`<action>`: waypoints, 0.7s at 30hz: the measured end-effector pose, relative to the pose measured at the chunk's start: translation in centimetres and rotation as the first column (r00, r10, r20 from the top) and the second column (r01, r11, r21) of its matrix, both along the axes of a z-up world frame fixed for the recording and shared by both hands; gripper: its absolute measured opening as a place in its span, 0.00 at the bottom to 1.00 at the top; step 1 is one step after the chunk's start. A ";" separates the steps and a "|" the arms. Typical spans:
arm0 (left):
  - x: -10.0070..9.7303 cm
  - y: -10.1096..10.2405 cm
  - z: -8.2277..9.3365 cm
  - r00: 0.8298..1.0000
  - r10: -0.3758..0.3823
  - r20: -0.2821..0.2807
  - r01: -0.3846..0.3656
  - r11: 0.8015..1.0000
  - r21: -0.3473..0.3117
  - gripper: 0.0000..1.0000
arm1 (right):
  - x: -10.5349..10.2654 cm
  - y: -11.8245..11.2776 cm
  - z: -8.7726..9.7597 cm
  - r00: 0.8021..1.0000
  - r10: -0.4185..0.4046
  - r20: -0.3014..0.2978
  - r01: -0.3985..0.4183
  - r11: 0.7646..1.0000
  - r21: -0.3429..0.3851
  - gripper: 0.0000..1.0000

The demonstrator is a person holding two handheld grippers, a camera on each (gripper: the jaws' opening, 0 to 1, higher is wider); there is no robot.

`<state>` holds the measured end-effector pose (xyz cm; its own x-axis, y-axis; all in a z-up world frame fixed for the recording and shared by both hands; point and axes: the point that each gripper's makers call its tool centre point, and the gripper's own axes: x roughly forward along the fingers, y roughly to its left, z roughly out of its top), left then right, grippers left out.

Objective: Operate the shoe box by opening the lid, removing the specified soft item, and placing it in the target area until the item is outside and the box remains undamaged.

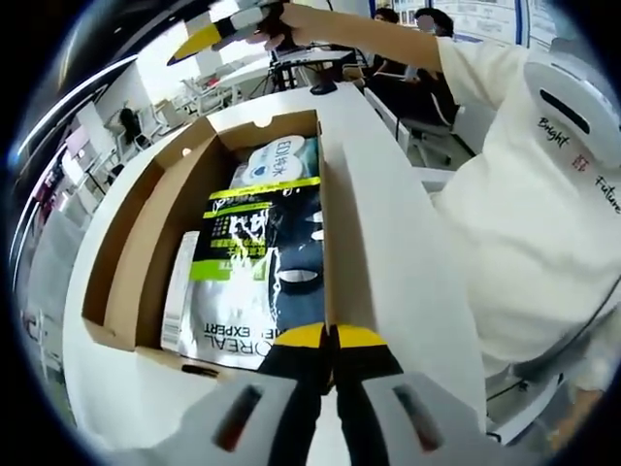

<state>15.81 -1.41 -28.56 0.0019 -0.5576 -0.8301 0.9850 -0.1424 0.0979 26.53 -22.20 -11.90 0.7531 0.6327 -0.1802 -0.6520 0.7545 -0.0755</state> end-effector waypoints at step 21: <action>-0.1 0.2 -0.1 0.999 0.027 0.030 -0.028 1.000 0.007 0.01 | -0.7 2.7 -2.2 0.993 0.098 -0.069 -0.098 0.995 0.007 0.35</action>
